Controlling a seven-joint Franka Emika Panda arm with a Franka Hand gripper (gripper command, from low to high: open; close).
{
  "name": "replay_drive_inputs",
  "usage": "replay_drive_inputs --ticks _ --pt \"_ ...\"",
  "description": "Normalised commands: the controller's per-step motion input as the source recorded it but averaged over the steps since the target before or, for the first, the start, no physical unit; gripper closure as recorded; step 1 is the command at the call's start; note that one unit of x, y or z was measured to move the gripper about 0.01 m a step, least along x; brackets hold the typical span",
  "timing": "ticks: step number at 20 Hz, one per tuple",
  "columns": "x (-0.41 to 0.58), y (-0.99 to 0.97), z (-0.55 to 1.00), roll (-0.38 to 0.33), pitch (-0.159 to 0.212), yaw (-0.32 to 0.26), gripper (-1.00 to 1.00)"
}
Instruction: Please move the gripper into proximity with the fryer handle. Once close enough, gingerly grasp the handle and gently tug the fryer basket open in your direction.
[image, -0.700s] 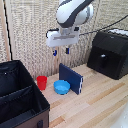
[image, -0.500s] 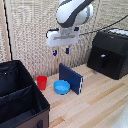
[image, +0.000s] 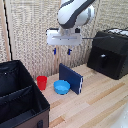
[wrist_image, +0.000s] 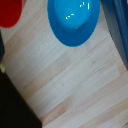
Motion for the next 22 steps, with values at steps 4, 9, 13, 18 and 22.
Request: replay_drive_inputs --ticks 4,9,13,18,22 --pt "0.229 -0.06 0.0 -0.194 -0.023 -0.325 -1.0" --pt "0.283 -0.08 0.0 -0.341 0.0 -0.244 -1.0" --pt "0.173 -0.12 -0.08 -0.375 0.0 -0.197 -1.0" --pt "0.122 -0.13 -0.13 -0.375 0.003 -0.184 -1.0" --pt "0.141 -0.15 -0.13 -0.375 0.018 -0.173 -1.0"
